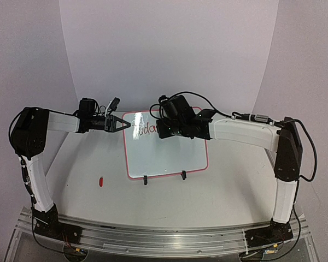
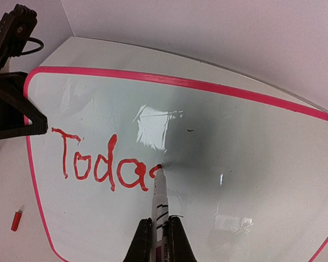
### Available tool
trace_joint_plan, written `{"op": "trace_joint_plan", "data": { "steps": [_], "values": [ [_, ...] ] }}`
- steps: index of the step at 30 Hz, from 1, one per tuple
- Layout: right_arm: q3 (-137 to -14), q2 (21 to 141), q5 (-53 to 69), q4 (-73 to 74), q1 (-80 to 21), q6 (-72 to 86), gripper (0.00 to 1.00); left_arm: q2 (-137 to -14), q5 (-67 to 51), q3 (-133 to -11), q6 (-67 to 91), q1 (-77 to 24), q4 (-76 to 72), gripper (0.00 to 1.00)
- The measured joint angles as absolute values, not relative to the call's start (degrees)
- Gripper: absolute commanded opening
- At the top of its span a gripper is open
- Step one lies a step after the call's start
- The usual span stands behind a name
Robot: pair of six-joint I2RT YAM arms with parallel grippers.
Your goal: Write a sentence on the whiteboard
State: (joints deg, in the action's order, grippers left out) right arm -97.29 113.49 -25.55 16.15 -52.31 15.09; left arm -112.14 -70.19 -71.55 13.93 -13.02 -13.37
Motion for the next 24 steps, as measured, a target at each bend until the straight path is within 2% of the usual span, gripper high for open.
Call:
{"op": "trace_joint_plan", "data": {
  "steps": [24],
  "values": [
    [-97.4,113.5,-23.6,20.4,-52.3,17.6,0.00,-112.1,-69.9,-71.5,14.0,-13.0,-13.0,0.00]
  ]
}}
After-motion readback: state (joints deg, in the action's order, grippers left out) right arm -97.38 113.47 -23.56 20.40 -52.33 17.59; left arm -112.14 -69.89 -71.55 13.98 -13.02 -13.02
